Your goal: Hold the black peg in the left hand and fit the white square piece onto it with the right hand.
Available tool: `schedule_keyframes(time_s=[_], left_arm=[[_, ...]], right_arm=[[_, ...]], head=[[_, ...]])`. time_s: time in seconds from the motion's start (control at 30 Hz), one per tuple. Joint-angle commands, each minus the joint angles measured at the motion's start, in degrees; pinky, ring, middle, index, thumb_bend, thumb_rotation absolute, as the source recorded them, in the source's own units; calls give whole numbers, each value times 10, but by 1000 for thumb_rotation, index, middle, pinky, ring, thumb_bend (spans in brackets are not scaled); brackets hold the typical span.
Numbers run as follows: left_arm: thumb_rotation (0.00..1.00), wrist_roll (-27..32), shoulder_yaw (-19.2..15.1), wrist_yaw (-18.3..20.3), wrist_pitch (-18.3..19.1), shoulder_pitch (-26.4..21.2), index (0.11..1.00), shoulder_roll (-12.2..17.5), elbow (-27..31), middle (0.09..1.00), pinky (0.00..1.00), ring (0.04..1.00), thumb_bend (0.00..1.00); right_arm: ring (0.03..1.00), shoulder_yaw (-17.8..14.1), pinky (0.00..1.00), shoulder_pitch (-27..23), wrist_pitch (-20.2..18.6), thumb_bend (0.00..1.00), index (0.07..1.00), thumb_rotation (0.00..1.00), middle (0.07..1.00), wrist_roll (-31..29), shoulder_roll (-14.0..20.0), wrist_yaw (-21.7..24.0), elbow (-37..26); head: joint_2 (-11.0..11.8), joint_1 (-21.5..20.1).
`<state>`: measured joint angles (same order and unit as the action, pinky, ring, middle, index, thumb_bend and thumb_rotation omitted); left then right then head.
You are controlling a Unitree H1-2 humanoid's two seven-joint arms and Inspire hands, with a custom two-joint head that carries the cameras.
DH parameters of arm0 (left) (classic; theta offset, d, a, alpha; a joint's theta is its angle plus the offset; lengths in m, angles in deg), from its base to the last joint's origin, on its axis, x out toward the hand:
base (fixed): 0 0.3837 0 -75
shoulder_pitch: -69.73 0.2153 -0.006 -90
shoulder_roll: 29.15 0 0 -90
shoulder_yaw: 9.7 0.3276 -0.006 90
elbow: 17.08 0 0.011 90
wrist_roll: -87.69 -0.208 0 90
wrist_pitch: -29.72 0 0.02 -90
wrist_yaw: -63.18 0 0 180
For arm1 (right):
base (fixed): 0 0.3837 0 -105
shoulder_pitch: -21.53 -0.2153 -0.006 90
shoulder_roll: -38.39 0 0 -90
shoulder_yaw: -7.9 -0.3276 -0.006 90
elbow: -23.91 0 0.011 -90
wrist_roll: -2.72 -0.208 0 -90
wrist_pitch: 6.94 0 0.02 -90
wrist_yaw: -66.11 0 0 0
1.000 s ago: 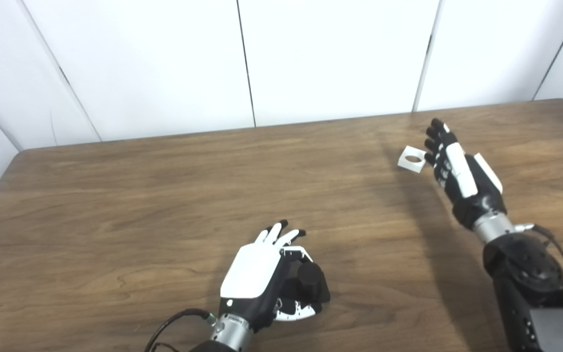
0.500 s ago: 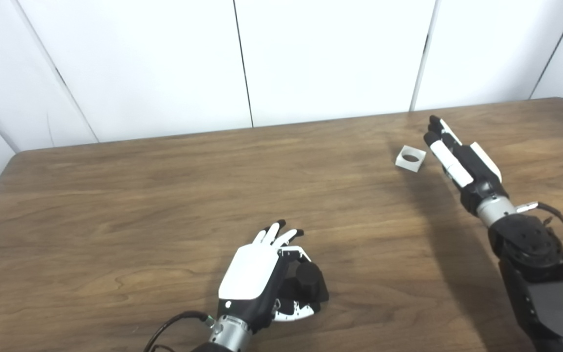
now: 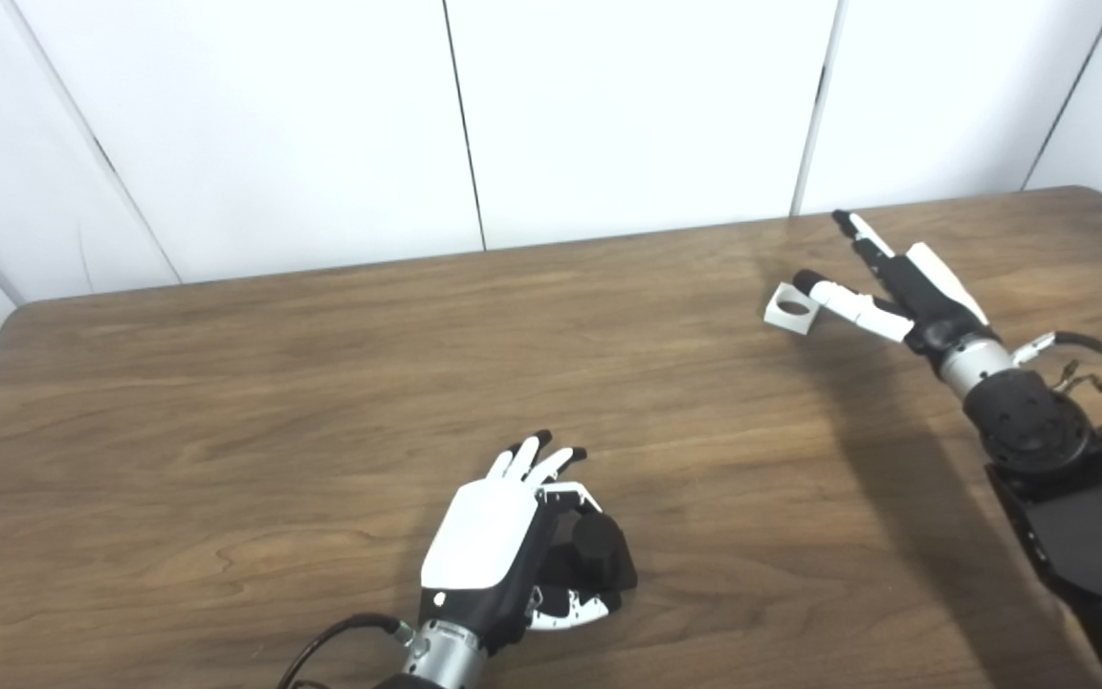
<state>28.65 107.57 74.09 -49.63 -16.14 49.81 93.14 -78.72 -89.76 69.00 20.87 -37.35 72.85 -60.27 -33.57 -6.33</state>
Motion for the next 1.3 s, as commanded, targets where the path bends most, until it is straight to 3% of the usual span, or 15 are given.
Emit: schedule_keyframes(time_s=[0.0,0.43,0.83,1.27], left_arm=[[67,-6,-4,2,4,2,489,4,-15,913,989,1000,524],[69,-11,-3,3,3,4,489,3,-16,915,989,1000,523],[69,-6,-5,-9,1,4,489,1,-22,912,991,1000,524],[69,-10,-1,-12,2,6,489,0,-23,914,998,1000,523]], right_arm=[[1000,4,1000,-37,22,702,1000,756,1000,21,10,-10,-7],[1000,51,1000,-88,24,717,1000,665,1000,105,38,4,39],[1000,115,1000,-126,25,758,982,656,1000,206,71,40,60],[1000,155,1000,-171,28,812,917,636,1000,266,85,89,102]], head=[[0,0],[4,1],[7,1],[7,1]])
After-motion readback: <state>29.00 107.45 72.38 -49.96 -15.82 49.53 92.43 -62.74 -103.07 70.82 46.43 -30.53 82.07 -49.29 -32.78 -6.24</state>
